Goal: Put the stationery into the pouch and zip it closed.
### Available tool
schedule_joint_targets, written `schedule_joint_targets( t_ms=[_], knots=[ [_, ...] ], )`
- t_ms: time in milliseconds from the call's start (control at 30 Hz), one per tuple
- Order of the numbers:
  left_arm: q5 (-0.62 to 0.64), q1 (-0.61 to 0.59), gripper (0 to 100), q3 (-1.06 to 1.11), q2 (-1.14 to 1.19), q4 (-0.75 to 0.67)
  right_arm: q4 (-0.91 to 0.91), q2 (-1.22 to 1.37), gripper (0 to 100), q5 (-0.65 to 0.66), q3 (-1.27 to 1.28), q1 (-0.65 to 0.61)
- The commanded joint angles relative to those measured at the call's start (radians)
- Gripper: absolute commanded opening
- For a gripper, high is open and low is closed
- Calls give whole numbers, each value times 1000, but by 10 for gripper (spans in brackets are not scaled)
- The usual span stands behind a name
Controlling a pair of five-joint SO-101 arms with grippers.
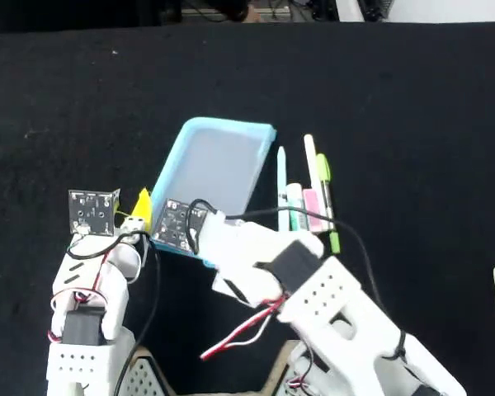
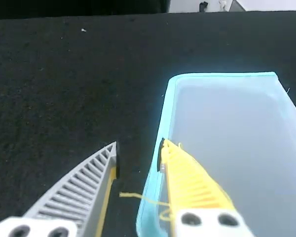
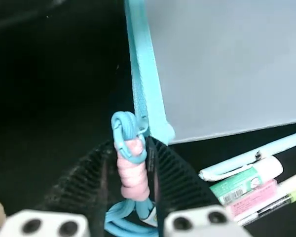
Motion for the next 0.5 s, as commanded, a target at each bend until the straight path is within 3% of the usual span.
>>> schedule_joint_targets(
  t_ms=[0, 233, 333, 467],
  knots=[
    [5, 13, 153, 24, -2, 20, -5, -68, 11, -9, -96, -23],
    [9, 13, 153, 24, -2, 54, -20, -145, 11, -12, -173, -25],
    [11, 19, 153, 24, -2, 55, -110, -171, 11, -54, -137, -25],
    [3, 120, 153, 25, 37, 72, -290, -199, 11, -130, -73, -25]
  ],
)
